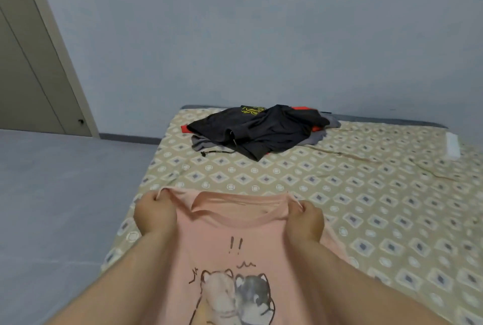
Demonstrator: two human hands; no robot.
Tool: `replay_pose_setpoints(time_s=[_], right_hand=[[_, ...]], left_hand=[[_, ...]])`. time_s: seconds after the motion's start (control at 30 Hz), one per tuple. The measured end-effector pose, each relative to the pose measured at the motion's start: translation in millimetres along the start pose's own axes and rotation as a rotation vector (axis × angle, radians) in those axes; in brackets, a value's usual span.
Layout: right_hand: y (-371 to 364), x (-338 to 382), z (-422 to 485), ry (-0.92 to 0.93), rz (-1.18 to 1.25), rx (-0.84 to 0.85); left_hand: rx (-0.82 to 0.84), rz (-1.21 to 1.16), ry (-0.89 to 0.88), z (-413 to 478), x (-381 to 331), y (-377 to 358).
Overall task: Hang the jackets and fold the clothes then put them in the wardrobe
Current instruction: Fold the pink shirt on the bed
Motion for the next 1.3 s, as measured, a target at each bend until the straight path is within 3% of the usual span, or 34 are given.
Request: replay_pose_setpoints(time_s=[0.1, 0.17, 0.23, 0.3, 0.37, 0.5, 0.6, 0.73, 0.93, 1.0, 1.07, 1.13, 1.23, 1.3], right_hand=[[-13, 18, 50, 0.039, 0.01, -0.03], [-14, 37, 77, 0.105, 0.056, -0.054], [-14, 52, 94, 0.167, 0.021, 0.072], [-17, 51, 101, 0.156, -0.072, 0.311], [-13, 33, 91, 0.163, -0.184, 0.39], [27, -37, 55, 0.163, -0.447, 0.212], [73, -86, 26, 0.039, -0.55, 0.087], [94, -102, 8, -0.232, -0.28, 0.082], [84, -94, 7, -0.664, -0.488, 0.09], [83, -102, 4, -0.622, -0.475, 0.087], [92, -109, 13, -0.454, -0.349, 0.068], [115, -113, 33, -0.342, -0.128, -0.079], [157, -109, 60, -0.344, 0.123, -0.331], [158, -99, 58, -0.323, -0.006, -0.352]], left_hand=[[0.017, 0.059, -0.152, 39, -30, -20], [0.112, 0.045, -0.239, 56, -51, -34], [0.317, 0.109, -0.296, 60, -60, -46], [0.498, 0.348, -0.399, 51, -52, -55], [0.581, 0.601, -0.474, 32, -29, -62], [0.664, 1.043, -0.402, -8, 33, -64], [0.649, 1.241, -0.421, -34, 67, -46], [0.599, 1.247, -0.419, -59, 88, -22], [0.574, 1.215, -0.337, -46, 96, -9], [0.57, 1.22, -0.336, -45, 106, -10], [0.539, 1.259, -0.336, -46, 113, -14], [0.508, 1.298, -0.325, -46, 117, -19], [0.495, 1.328, -0.329, -46, 119, -21], [0.505, 1.327, -0.317, -44, 118, -19]])
Point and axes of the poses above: each hand's wrist, its own z-axis towards the middle knuckle, its own y-axis out of the back of the hand, x = y × z, the point moved 2 cm from there along z, towards the middle knuckle, and after that the axes turned 14 degrees about x, right-handed, at the moved point
